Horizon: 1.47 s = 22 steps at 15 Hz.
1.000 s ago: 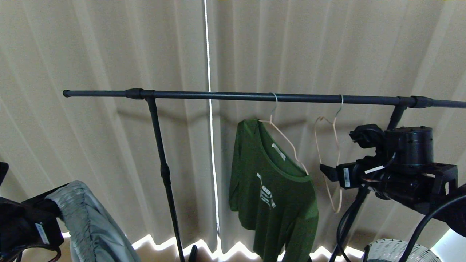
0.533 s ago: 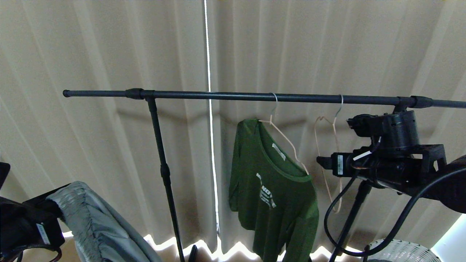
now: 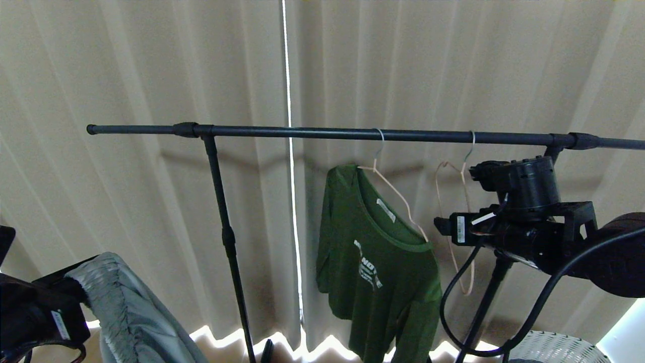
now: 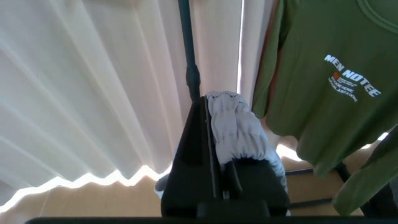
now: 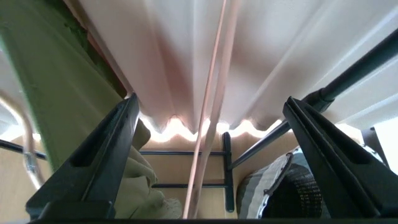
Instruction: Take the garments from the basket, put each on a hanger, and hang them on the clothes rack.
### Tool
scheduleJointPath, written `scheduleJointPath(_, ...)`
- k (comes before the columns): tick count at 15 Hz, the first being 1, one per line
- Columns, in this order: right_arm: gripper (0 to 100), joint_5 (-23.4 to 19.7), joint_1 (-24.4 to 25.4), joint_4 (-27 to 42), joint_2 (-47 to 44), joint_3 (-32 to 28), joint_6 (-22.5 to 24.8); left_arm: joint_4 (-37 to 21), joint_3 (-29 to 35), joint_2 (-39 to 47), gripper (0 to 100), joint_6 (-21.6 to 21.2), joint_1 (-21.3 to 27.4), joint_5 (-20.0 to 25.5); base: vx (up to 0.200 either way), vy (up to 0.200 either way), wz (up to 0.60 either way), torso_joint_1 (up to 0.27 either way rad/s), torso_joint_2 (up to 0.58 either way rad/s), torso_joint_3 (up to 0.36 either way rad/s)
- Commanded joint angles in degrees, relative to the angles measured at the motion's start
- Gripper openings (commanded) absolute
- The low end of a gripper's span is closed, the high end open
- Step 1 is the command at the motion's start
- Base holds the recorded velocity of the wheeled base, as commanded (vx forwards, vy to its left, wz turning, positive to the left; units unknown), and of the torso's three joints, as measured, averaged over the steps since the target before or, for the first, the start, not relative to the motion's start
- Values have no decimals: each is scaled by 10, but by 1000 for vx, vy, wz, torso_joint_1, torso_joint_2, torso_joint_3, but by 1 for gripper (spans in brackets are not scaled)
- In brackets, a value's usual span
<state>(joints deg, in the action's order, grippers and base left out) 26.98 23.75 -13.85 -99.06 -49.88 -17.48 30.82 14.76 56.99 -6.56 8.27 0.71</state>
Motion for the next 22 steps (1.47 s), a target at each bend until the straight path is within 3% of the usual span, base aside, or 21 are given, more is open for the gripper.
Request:
scheduleJointPath(1,100,0,1,0,2,3,0,0,0,1,0,0,0,0,0,0,0,0,0,0)
scheduleJointPath(8,100,15,0,0,-2,18,-11,0,0,1,0,0,0,0,0,0,0,0,0,0)
scheduleJointPath(9,0,17,0,0,-2,15,-10,0,0,1,0,0,0,0,0,0,0,0,0,0)
scheduleJointPath(22,0,12,-4,0,62,49,-6,0,0,1,0,0,1,0,0,0,0,0,0,0)
